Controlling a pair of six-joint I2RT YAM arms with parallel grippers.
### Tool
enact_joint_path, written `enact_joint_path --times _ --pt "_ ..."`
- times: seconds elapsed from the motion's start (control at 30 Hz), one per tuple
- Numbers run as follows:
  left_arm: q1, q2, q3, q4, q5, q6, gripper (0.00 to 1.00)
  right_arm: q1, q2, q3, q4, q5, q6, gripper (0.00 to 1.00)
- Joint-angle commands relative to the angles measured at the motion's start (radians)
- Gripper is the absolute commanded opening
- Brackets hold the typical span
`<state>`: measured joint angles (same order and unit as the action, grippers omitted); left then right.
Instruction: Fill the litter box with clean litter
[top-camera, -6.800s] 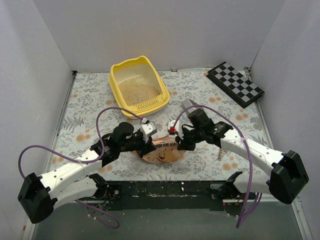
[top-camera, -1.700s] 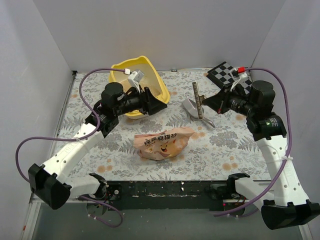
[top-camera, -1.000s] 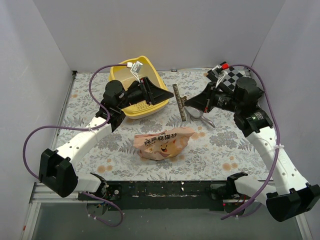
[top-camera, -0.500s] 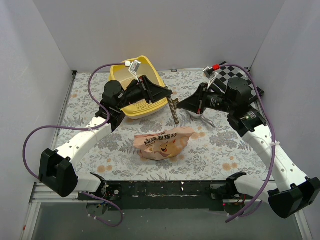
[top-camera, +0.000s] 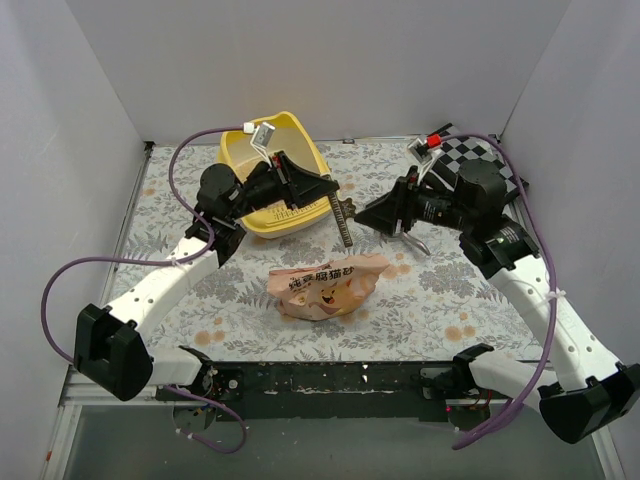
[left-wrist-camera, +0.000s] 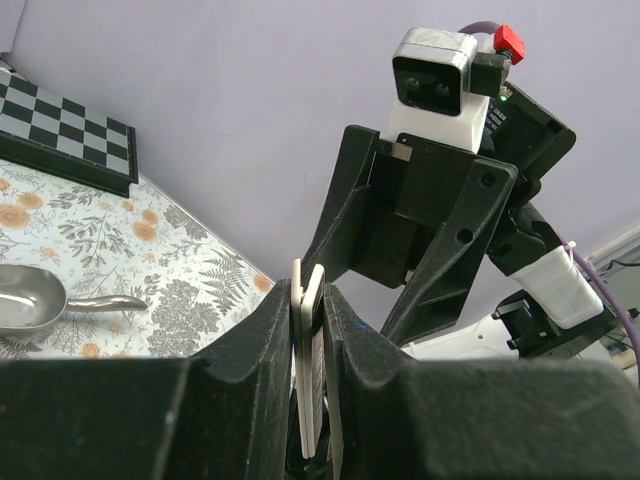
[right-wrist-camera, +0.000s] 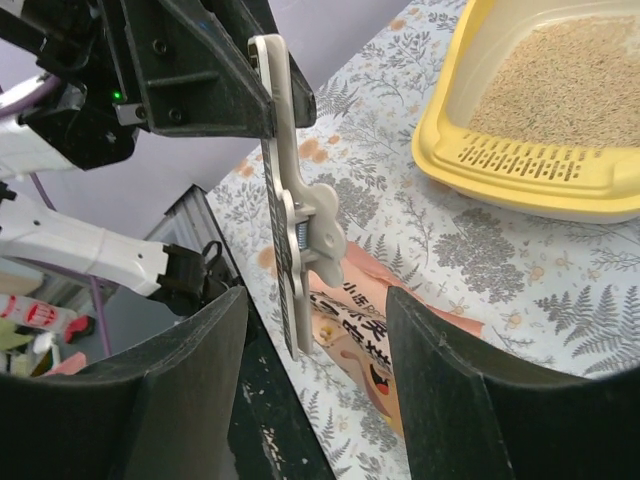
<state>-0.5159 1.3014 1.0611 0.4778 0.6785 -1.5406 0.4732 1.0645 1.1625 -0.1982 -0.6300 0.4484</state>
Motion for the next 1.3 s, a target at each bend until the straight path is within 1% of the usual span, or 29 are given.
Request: enact_joint_path --times 0.0,0.13,0.2,0.4,0.57,0.93,1.17,1.27 --pt "0.007 -0.065 -0.010 0.007 0.055 0.039 0.11 0.001 -0.052 0.043 -0.046 0.004 -0.123 0.67" --pt "0.007 -0.067 -0.013 0.008 0.090 0.031 0.12 0.001 -0.049 0.049 -0.023 -0.051 -0.134 0.70" --pt "0.007 -0.070 -0.018 0.012 0.102 0.027 0.13 0.001 -0.044 0.049 0.005 -0.088 -0.114 0.70" --pt "0.007 -0.082 -0.036 0.048 0.122 -0.004 0.14 0.002 -0.017 0.040 0.080 -0.131 -0.057 0.70" --pt "0.007 -0.086 -0.052 0.070 0.127 -0.019 0.16 0.015 0.002 0.023 0.144 -0.148 -0.016 0.69" --pt "0.005 -0.076 -0.033 0.085 0.136 -0.030 0.17 0.053 0.025 0.008 0.158 -0.129 -0.017 0.67" --pt "0.007 -0.073 -0.035 0.102 0.141 -0.039 0.21 0.065 0.035 0.005 0.158 -0.135 -0.016 0.61" --pt "0.007 -0.071 -0.032 0.108 0.142 -0.046 0.22 0.071 0.043 0.003 0.160 -0.139 -0.014 0.52"
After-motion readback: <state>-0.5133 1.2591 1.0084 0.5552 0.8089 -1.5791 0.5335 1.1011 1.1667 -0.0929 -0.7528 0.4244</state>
